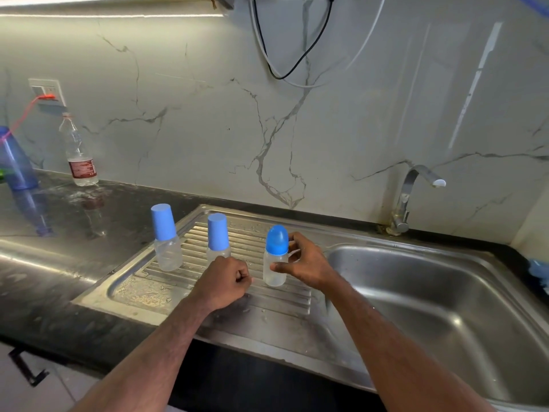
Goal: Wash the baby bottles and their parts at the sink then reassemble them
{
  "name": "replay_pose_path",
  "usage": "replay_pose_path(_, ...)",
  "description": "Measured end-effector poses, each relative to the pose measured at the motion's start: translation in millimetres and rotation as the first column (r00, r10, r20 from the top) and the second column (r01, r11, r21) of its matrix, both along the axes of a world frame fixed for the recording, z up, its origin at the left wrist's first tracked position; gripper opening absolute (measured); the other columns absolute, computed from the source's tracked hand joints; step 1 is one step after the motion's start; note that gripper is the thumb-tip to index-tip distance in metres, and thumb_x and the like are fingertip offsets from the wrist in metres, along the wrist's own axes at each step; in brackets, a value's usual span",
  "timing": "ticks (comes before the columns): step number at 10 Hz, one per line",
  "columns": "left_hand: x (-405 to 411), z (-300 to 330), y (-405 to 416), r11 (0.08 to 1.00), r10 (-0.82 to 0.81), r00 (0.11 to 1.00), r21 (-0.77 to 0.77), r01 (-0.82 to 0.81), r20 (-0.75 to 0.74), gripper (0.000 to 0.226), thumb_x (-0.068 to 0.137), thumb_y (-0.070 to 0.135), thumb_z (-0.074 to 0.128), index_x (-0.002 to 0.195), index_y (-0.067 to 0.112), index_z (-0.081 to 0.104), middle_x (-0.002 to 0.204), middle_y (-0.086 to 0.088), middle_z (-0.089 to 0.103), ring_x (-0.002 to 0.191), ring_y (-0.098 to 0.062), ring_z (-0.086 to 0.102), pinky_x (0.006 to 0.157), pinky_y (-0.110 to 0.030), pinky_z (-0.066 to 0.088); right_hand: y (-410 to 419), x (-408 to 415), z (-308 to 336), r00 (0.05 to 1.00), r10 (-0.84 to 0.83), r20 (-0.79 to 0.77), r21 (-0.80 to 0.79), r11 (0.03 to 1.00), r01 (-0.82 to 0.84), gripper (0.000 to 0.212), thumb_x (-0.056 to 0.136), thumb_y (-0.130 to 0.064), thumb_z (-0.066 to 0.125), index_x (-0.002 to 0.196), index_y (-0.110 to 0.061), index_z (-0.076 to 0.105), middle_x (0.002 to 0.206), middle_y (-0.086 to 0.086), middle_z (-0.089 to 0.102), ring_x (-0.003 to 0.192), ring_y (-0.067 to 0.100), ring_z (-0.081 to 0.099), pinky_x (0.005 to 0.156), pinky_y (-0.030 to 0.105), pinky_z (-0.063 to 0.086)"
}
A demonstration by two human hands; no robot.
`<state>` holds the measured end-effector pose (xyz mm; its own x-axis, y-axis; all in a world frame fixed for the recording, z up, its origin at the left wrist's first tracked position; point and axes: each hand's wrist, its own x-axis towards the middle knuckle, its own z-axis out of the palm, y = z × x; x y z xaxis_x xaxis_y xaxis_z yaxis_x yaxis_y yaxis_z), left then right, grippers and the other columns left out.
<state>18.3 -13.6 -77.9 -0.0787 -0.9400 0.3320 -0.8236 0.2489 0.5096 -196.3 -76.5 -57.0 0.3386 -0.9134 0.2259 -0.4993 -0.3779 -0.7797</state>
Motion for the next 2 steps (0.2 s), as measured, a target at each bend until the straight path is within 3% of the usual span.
replay_pose_path(2,0,12,-3,0.998,-0.001,1.0,-0.063,0.0,-0.016,0.032,0.085,0.018,0.076,0.059,0.021,0.058,0.055,0.009,0.057,0.054,-0.008,0.053,0.053,-0.015,0.037,8,-13,16,0.998,0.008,0.061,0.079,0.997,-0.012,0.055,0.082,-0.038,0.081,0.128,-0.025,0.053,0.119,-0.002,0.06,0.104,0.017,0.061,0.092,0.037,0.055)
